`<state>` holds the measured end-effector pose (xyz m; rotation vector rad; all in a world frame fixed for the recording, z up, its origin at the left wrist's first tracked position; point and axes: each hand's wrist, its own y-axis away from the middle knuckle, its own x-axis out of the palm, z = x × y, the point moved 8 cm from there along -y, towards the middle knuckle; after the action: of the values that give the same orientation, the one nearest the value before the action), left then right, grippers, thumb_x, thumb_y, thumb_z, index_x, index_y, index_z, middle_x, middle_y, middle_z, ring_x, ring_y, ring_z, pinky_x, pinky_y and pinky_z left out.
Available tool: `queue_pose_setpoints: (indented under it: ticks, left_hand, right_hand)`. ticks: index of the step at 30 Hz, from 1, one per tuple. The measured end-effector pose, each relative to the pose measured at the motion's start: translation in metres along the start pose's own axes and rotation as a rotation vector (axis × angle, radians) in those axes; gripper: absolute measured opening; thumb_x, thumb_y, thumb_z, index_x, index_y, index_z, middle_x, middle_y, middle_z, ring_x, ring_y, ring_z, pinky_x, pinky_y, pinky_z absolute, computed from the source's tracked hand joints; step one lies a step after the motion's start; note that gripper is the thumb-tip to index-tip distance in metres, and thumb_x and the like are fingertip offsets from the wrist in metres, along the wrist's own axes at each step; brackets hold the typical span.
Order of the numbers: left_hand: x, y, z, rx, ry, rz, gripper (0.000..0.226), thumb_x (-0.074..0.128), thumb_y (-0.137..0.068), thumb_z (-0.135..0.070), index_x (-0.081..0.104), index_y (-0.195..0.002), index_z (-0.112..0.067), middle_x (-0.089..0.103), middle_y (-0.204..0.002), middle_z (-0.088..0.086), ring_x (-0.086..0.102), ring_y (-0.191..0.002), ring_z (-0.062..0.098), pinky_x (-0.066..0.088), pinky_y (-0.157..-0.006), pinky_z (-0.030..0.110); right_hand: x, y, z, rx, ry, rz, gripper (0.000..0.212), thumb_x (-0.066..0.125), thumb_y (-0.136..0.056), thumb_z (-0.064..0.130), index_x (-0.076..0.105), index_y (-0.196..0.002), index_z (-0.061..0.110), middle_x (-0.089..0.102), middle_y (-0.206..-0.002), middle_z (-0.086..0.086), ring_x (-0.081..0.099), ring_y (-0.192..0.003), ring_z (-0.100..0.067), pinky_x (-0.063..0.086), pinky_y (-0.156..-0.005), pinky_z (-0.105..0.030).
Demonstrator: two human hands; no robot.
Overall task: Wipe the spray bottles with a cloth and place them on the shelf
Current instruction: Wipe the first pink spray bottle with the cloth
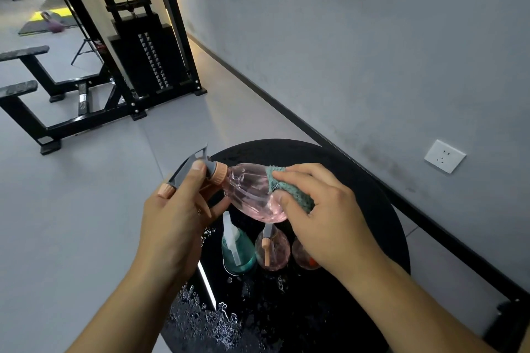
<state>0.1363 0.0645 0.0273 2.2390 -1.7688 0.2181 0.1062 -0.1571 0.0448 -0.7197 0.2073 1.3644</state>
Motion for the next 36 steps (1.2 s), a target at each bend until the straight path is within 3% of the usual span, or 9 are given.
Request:
queue_pose_setpoints:
  ticks: [4,9,12,18,23,29,33,36]
  left_hand:
    - [-0.005,-0.003,-0.008,0.01,0.077,0.023,0.038,0.06,-0.103,-0.023,0.065,-0.127,0.006,0.077,-0.114,0.019,0.076,-0.111,0.031,0.066,-0.083,0.046]
    - [0.001,0.0,-0.004,0.028,0.025,0.091,0.029,0.063,-0.098,-0.026,0.071,-0.112,-0.002,0.077,-0.114,0.018,0.075,-0.114,0.032,0.063,-0.09,0.051]
    - [0.002,-0.001,-0.007,0.036,0.049,0.106,0.035,0.063,-0.098,-0.026,0.069,-0.117,0.003,0.076,-0.117,0.02,0.074,-0.116,0.033,0.063,-0.092,0.053]
    - [0.008,0.002,-0.007,0.017,0.115,0.114,0.023,0.058,-0.104,-0.029,0.072,-0.102,-0.011,0.079,-0.108,0.009,0.076,-0.11,0.023,0.065,-0.084,0.037]
    - [0.014,0.005,-0.005,0.036,0.176,0.047,0.012,0.069,-0.098,-0.029,0.071,-0.094,-0.018,0.079,-0.099,0.005,0.078,-0.101,0.02,0.064,-0.091,0.034]
    - [-0.007,-0.003,-0.005,0.051,0.155,-0.124,0.017,0.074,-0.093,-0.009,0.066,-0.082,-0.018,0.068,-0.081,0.002,0.068,-0.079,0.018,0.06,-0.064,0.025]
    - [-0.006,-0.003,-0.009,0.09,0.137,-0.098,0.031,0.067,-0.091,-0.005,0.062,-0.066,-0.023,0.058,-0.074,0.0,0.058,-0.074,0.015,0.057,-0.065,0.025]
    - [0.0,-0.001,-0.006,0.047,0.169,-0.059,0.013,0.071,-0.094,-0.018,0.061,-0.085,-0.021,0.061,-0.077,-0.003,0.062,-0.075,0.012,0.058,-0.07,0.025]
  right_hand:
    - [-0.004,-0.001,-0.005,0.045,-0.063,-0.032,0.032,0.069,-0.098,0.021,0.07,-0.13,0.027,0.058,-0.122,0.023,0.056,-0.116,0.009,0.044,-0.09,0.0]
    - [0.0,0.001,0.009,-0.049,-0.043,-0.026,0.032,0.069,-0.098,0.018,0.071,-0.128,0.028,0.057,-0.126,0.021,0.054,-0.123,0.002,0.044,-0.095,-0.004]
    - [-0.005,-0.001,0.005,-0.01,-0.102,-0.039,0.031,0.071,-0.097,0.019,0.073,-0.126,0.028,0.06,-0.125,0.022,0.056,-0.121,0.004,0.047,-0.093,-0.006]
    - [-0.008,-0.001,-0.001,0.069,-0.291,-0.096,0.027,0.076,-0.093,0.015,0.077,-0.117,0.027,0.065,-0.118,0.018,0.06,-0.114,0.004,0.048,-0.084,-0.004]
    - [-0.004,0.004,0.007,0.019,-0.279,-0.101,0.031,0.078,-0.091,0.01,0.077,-0.119,0.022,0.062,-0.122,0.016,0.059,-0.12,-0.002,0.052,-0.086,-0.008]
    - [0.008,0.011,0.013,0.023,-0.346,-0.012,0.03,0.078,-0.09,0.009,0.078,-0.117,0.022,0.063,-0.122,0.012,0.064,-0.111,0.002,0.055,-0.075,-0.008]
    - [0.004,0.006,0.006,0.094,-0.42,-0.074,0.027,0.081,-0.088,0.014,0.079,-0.111,0.028,0.068,-0.117,0.014,0.064,-0.113,-0.003,0.053,-0.086,-0.01]
    - [0.002,0.005,0.006,0.095,-0.434,-0.1,0.027,0.081,-0.087,0.013,0.08,-0.11,0.027,0.069,-0.115,0.013,0.065,-0.113,-0.004,0.052,-0.087,-0.011]
